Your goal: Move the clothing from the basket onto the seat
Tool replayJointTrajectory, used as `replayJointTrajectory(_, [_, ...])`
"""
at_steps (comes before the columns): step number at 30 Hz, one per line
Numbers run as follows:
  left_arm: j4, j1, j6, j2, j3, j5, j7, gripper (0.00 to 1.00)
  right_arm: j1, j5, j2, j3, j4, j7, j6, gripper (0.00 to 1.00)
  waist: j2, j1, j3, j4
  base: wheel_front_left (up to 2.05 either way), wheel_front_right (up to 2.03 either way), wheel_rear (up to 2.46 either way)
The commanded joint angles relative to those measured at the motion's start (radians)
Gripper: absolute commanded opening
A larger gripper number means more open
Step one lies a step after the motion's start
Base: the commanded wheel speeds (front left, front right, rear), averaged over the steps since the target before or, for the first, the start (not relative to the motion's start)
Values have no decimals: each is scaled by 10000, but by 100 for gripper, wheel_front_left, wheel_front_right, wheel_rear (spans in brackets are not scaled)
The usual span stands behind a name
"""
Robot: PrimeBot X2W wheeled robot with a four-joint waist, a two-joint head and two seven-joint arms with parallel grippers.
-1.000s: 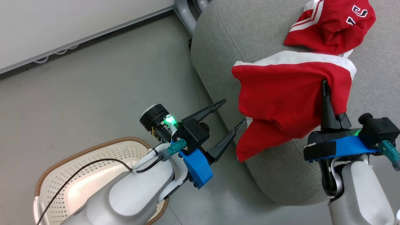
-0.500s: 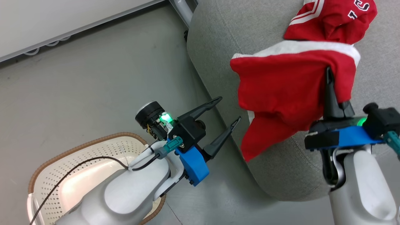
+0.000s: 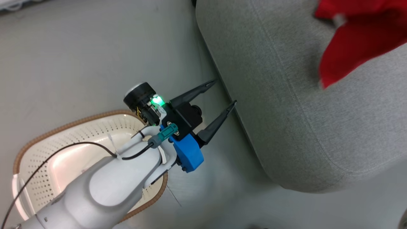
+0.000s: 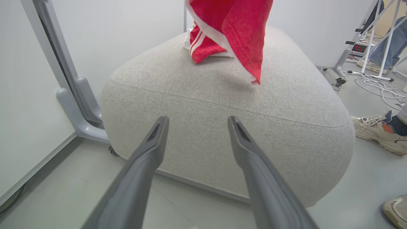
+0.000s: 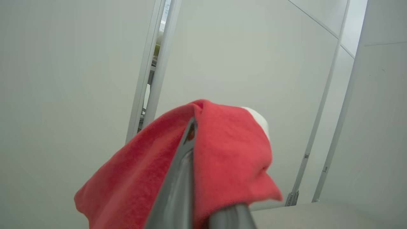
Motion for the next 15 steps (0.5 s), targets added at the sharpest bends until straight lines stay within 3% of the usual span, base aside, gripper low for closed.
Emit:
replayJointTrajectory(1, [-91, -176, 24, 130, 24, 70, 53, 100, -448, 141, -250, -238, -37, -1, -11, 0, 0, -1, 567, 125, 0, 0, 0])
replayJointTrajectory(10, [-917, -919, 15, 828, 140, 367, 553, 100, -2295, 672, -2560, -1844, 1534, -1, -11, 0, 0, -1, 2159, 209, 0, 0, 0])
replayJointTrajectory(15, [-1431, -1264, 38, 1074, 172, 523, 818, 100, -2328, 396, -2951, -2382, 2867, -1, -11, 0, 0, -1, 2791, 352, 0, 0, 0])
